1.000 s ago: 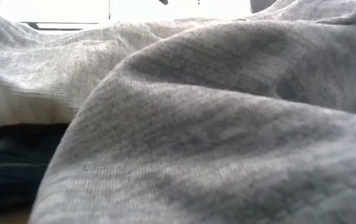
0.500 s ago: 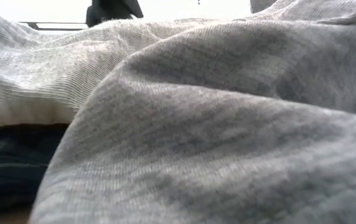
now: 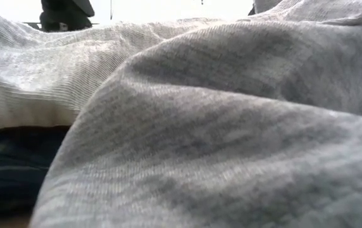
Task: Sort clothes
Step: Put the purple sock into the white laundry bin
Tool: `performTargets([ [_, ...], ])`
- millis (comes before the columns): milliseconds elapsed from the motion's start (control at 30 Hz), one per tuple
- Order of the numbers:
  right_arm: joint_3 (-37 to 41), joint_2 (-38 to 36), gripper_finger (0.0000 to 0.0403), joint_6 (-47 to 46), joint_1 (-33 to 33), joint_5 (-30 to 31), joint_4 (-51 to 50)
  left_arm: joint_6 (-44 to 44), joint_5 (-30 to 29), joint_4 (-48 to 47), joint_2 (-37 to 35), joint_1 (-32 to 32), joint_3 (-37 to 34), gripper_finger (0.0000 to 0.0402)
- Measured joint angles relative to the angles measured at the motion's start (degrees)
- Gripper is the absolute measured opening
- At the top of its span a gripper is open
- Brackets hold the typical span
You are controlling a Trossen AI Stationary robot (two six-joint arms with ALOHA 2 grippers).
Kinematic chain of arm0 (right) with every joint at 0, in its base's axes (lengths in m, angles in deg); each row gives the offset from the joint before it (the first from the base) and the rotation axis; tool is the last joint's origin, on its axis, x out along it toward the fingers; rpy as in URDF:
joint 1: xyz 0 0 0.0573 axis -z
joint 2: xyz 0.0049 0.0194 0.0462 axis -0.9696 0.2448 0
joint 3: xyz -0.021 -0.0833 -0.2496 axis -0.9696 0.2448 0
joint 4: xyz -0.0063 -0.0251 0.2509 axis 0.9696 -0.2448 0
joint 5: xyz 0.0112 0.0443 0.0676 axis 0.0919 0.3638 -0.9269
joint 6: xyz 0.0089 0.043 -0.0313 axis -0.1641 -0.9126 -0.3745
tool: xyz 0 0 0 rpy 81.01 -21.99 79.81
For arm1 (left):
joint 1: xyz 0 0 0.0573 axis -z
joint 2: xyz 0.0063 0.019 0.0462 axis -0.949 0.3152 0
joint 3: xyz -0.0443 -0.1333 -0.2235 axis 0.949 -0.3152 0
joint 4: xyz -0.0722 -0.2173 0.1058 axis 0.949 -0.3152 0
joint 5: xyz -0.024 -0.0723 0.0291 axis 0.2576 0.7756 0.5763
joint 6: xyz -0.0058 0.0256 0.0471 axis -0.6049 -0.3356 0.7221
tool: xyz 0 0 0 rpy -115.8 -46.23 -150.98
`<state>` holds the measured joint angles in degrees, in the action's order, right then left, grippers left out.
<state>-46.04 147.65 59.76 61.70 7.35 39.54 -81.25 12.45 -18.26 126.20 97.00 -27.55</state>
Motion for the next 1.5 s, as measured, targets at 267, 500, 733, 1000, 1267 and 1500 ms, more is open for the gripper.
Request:
performTargets([
  [267,-11.19,14.32,0.0016,-1.62,0.28,-0.25,-3.61,-3.84,-3.6,3.41,-7.11,7.72,-6.68,0.0126],
  [500,-16.86,24.06,0.0069,-1.78,1.27,-0.39,-2.82,-3.82,-3.62,4.85,-10.98,9.78,-9.42,0.0126],
  [733,-18.87,31.78,0.0142,-4.14,2.08,-1.53,-1.24,-2.65,-3.66,4.05,-11.53,9.99,-9.51,0.0126],
  [1000,-18.87,38.21,0.0149,-3.17,1.95,-4.7,1.02,-3.6,-7.12,3.4,-11.51,10.0,-9.49,0.0126],
  [1267,-18.87,35.22,0.0014,-4.63,1.53,-7.18,-7.73,-4.01,-7.29,3.42,-11.51,10.0,-9.49,0.0126],
  [1500,-18.87,22.9,0.0005,-4.15,1.53,-0.51,-15.31,-4.06,-10.44,5.13,-11.48,9.98,-9.49,0.0126],
])
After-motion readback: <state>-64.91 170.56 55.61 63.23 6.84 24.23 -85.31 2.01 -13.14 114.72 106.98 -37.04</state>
